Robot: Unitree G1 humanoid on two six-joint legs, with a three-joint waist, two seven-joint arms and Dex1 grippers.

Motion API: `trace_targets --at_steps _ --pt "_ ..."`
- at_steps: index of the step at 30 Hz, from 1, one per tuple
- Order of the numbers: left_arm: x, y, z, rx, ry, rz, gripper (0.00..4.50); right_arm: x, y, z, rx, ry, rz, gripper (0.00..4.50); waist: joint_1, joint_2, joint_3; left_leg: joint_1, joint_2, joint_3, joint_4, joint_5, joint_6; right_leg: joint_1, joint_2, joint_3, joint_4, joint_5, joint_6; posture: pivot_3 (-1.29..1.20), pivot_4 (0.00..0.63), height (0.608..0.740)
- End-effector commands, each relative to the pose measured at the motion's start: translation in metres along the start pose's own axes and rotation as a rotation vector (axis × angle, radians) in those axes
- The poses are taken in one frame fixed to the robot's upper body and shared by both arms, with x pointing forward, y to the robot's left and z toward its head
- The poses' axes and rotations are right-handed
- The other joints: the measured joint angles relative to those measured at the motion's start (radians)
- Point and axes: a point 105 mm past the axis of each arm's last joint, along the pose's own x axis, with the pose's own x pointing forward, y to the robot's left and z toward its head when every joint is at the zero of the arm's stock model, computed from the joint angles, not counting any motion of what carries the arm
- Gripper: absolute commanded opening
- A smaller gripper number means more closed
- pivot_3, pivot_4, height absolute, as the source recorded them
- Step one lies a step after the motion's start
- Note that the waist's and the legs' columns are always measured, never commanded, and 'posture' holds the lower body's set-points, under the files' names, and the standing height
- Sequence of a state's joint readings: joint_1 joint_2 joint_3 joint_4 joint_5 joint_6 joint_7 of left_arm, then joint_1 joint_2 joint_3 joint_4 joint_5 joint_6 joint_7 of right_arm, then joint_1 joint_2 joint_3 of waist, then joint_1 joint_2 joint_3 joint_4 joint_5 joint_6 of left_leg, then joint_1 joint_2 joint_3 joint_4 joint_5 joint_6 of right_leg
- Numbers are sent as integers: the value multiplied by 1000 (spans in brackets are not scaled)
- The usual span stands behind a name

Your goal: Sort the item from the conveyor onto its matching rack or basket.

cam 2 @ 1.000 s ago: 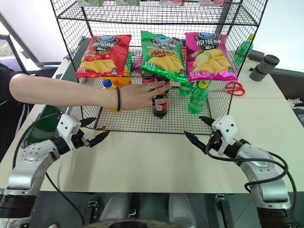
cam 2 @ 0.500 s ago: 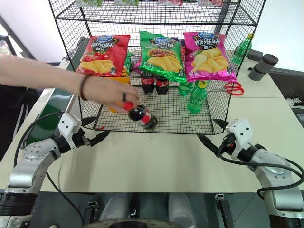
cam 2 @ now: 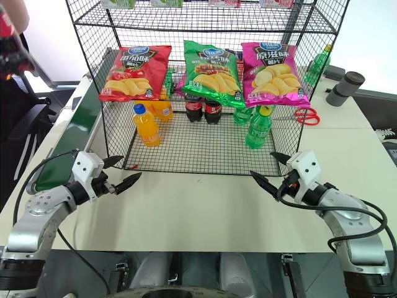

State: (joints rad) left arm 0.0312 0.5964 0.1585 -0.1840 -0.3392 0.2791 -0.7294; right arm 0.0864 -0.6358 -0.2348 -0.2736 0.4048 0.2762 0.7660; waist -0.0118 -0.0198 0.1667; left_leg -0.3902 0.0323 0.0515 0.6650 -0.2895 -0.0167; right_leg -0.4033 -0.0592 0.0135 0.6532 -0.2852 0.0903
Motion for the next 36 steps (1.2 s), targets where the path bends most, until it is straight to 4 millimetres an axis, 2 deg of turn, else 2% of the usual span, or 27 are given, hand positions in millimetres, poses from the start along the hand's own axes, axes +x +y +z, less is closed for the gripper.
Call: trace_targets --at_steps 1,8,29,36 --pt "-5 4 16 31 -52 22 4500 2 0 10 -31 -44 6 4435 0 0 0 0 0 0 0 0 0 0 0 0 0 0 0 0 150 740" --pt "-13 9 19 25 -57 59 4500 6 1 11 -31 -49 23 4435 -1 0 0 0 0 0 0 0 0 0 0 0 0 0 0 0 150 740" --pt "-13 16 22 24 -74 86 4500 13 5 14 -34 -67 37 4435 -1 0 0 0 0 0 0 0 0 0 0 0 0 0 0 0 150 740" --pt "-21 24 27 -4 -104 136 4500 15 5 14 -36 -71 45 4435 -2 0 0 0 0 0 0 0 0 0 0 0 0 0 0 0 150 740"
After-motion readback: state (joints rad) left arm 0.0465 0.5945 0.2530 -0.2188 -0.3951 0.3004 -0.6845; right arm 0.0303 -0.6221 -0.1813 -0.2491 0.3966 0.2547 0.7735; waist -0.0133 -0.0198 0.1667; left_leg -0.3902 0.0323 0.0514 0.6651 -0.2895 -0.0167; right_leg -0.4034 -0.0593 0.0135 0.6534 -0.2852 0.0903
